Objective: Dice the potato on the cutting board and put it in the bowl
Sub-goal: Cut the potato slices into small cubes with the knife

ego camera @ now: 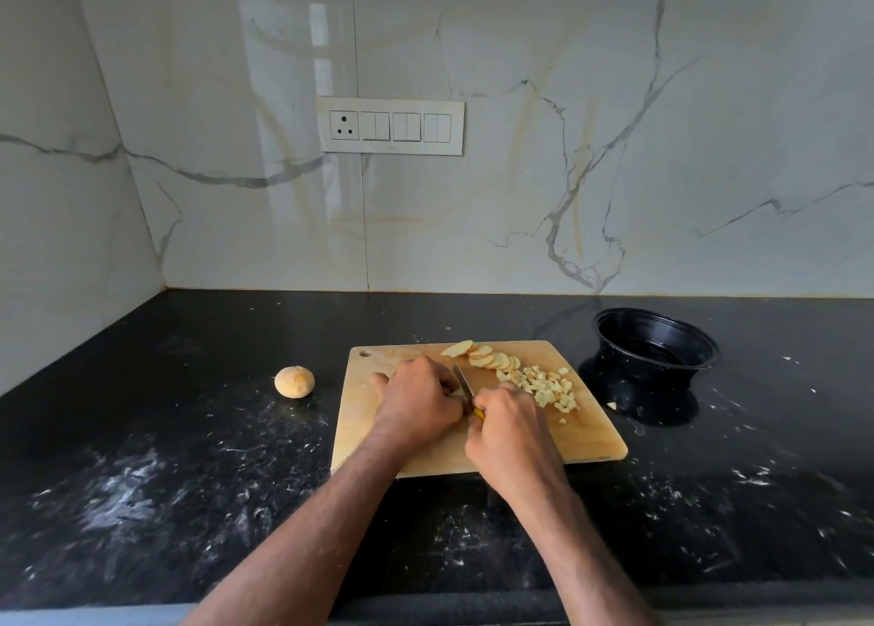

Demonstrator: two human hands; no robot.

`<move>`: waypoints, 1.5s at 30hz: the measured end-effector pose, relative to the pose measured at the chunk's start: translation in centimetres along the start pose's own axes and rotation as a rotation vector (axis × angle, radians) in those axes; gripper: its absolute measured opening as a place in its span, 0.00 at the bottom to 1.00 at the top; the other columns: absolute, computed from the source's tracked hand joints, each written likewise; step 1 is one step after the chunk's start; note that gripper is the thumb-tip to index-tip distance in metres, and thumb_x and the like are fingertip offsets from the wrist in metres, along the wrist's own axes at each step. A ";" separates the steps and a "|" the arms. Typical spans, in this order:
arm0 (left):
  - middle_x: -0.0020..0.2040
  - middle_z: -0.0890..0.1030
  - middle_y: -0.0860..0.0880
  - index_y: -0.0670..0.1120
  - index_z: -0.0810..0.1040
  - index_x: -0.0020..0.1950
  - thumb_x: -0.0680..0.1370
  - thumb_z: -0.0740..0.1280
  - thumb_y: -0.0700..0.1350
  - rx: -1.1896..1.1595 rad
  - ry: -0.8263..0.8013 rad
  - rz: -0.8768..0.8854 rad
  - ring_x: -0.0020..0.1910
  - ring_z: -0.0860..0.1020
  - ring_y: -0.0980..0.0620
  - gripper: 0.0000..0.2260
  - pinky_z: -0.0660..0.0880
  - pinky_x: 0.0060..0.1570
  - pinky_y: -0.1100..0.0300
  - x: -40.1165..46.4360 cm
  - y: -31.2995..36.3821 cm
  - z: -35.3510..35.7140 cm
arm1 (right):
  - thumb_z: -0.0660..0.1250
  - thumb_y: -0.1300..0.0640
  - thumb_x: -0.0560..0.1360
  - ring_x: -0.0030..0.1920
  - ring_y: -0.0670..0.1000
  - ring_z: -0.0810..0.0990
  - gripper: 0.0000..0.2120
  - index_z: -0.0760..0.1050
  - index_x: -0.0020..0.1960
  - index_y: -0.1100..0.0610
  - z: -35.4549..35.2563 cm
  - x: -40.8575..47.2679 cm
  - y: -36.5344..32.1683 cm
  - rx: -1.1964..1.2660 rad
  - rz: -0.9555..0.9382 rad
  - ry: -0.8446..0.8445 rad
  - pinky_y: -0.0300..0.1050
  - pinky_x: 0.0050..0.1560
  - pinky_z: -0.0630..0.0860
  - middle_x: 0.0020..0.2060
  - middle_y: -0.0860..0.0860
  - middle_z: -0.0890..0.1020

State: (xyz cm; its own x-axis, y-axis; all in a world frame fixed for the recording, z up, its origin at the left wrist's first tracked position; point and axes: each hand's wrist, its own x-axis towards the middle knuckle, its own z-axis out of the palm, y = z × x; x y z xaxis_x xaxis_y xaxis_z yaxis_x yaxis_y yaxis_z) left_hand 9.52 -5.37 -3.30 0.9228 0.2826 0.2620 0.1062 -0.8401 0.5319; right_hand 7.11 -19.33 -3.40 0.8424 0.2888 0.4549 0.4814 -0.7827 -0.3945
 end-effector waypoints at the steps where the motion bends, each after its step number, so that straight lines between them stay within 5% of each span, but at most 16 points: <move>1: 0.39 0.80 0.59 0.54 0.85 0.46 0.70 0.68 0.50 -0.001 -0.001 -0.007 0.50 0.75 0.53 0.08 0.61 0.57 0.45 -0.1 0.1 0.0 | 0.67 0.63 0.77 0.49 0.48 0.79 0.11 0.82 0.57 0.58 -0.1 -0.1 0.0 0.000 -0.006 -0.004 0.39 0.49 0.79 0.52 0.50 0.81; 5: 0.34 0.78 0.58 0.54 0.85 0.42 0.70 0.68 0.47 0.004 0.004 -0.021 0.47 0.75 0.52 0.07 0.61 0.59 0.46 -0.2 0.6 -0.1 | 0.67 0.64 0.76 0.51 0.48 0.78 0.13 0.82 0.59 0.57 -0.4 -0.9 0.2 -0.004 -0.028 -0.021 0.40 0.51 0.79 0.53 0.50 0.80; 10: 0.43 0.82 0.59 0.54 0.85 0.48 0.74 0.71 0.51 0.010 0.005 -0.017 0.53 0.76 0.53 0.06 0.61 0.65 0.42 -0.6 0.4 -0.2 | 0.67 0.61 0.77 0.48 0.45 0.76 0.08 0.82 0.54 0.57 -1.1 -2.5 1.5 0.013 0.001 -0.001 0.33 0.47 0.73 0.50 0.47 0.79; 15: 0.38 0.79 0.61 0.54 0.85 0.47 0.71 0.75 0.55 -0.041 0.015 0.024 0.47 0.75 0.57 0.09 0.63 0.58 0.47 -0.7 -0.1 -0.8 | 0.68 0.61 0.77 0.49 0.46 0.78 0.09 0.83 0.56 0.56 -2.0 -3.3 2.2 0.056 0.060 0.064 0.42 0.52 0.78 0.49 0.47 0.78; 30: 0.35 0.80 0.62 0.55 0.83 0.39 0.71 0.73 0.47 -0.039 -0.018 0.040 0.48 0.77 0.57 0.02 0.66 0.62 0.44 -0.7 -0.4 -1.7 | 0.70 0.57 0.78 0.51 0.46 0.78 0.09 0.82 0.58 0.55 0.1 -1.2 -0.2 0.158 0.041 0.068 0.43 0.54 0.79 0.51 0.47 0.80; 37: 0.36 0.82 0.61 0.54 0.86 0.41 0.71 0.74 0.46 -0.066 -0.011 0.017 0.49 0.77 0.56 0.03 0.64 0.57 0.47 -0.4 -0.6 -1.2 | 0.68 0.59 0.78 0.48 0.46 0.76 0.05 0.82 0.50 0.56 0.1 -0.9 -0.3 0.070 -0.003 0.033 0.34 0.48 0.72 0.47 0.48 0.80; 45: 0.41 0.84 0.59 0.54 0.87 0.45 0.72 0.75 0.46 -0.075 -0.011 -0.003 0.52 0.79 0.55 0.05 0.66 0.65 0.44 -0.4 -0.4 -1.0 | 0.67 0.63 0.77 0.45 0.44 0.75 0.04 0.81 0.49 0.57 -0.3 -2.0 -0.3 0.040 -0.028 -0.031 0.29 0.39 0.68 0.46 0.48 0.78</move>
State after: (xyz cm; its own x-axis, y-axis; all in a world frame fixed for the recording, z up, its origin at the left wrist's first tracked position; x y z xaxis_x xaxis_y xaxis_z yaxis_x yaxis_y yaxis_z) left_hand 8.68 -4.65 -2.80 0.9264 0.2796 0.2521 0.0810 -0.8020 0.5917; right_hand 5.19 -19.80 -3.98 0.8355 0.3274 0.4414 0.5133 -0.7519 -0.4138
